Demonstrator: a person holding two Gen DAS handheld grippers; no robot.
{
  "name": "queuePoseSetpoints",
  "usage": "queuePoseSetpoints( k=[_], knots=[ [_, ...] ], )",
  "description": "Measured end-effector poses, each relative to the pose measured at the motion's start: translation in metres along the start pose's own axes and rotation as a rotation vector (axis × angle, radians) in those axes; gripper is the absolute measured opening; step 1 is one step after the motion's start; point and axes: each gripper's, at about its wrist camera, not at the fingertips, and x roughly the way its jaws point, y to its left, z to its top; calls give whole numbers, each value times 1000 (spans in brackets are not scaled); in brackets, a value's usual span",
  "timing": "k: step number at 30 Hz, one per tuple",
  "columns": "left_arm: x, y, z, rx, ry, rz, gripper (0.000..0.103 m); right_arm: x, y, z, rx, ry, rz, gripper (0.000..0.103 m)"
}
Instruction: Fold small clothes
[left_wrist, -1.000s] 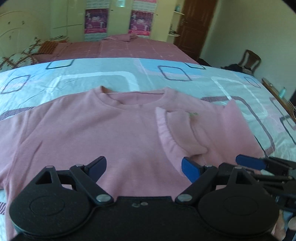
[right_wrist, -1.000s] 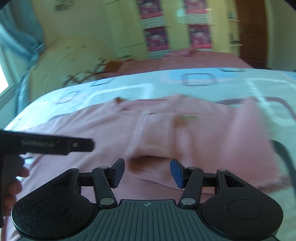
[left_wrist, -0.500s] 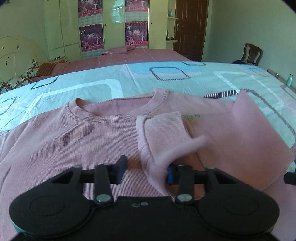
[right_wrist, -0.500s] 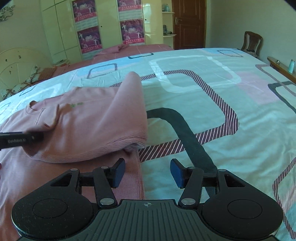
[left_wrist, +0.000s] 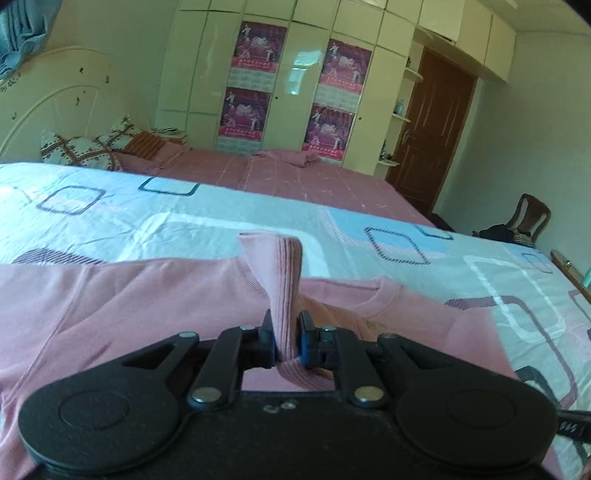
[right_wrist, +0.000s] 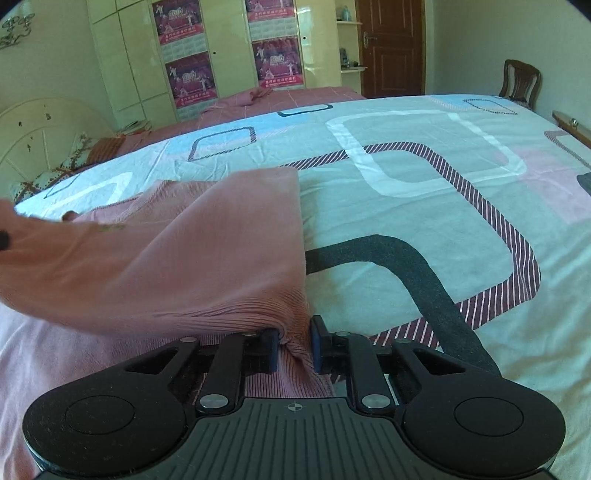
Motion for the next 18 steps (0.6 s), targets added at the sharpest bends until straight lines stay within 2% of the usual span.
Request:
queuePoseSetpoints(
  k=[1,4,5,8,9,10,11,12,14,16,18],
  knots=[
    [5,7,-7,-15,31,14,10,-3,-3,0,23,-12,-9,9],
    [19,11,-30,-8,101,41,10,-6,-17,-5,114,-1,-31,9],
    [19,11,-35,-3,117,46,10,-6,-19,-8,123,2,-31,9],
    [11,18,-34,-38,119,28,19,-12,-14,-9,77,15,-35,9],
    [7,25,-33,-55,123,25,31,-14,-15,-8,67,31,-20,9],
    [5,29,-30,-78,124,23,52,-19,-16,-7,60,34,-5,9],
    [3,35,-28,-111,118,29,67,-25,-17,-8,45,35,11,9],
    [1,41,-26,-150,102,36,89,-31,-18,-8,33,36,17,9],
    [6,49,-22,-195,94,24,86,-40,-20,-8,45,25,42,10],
    [19,54,-19,-227,126,0,82,-41,-22,-2,66,14,52,11],
    [30,54,-19,-222,129,0,81,-34,-23,7,93,3,57,11]
  ],
)
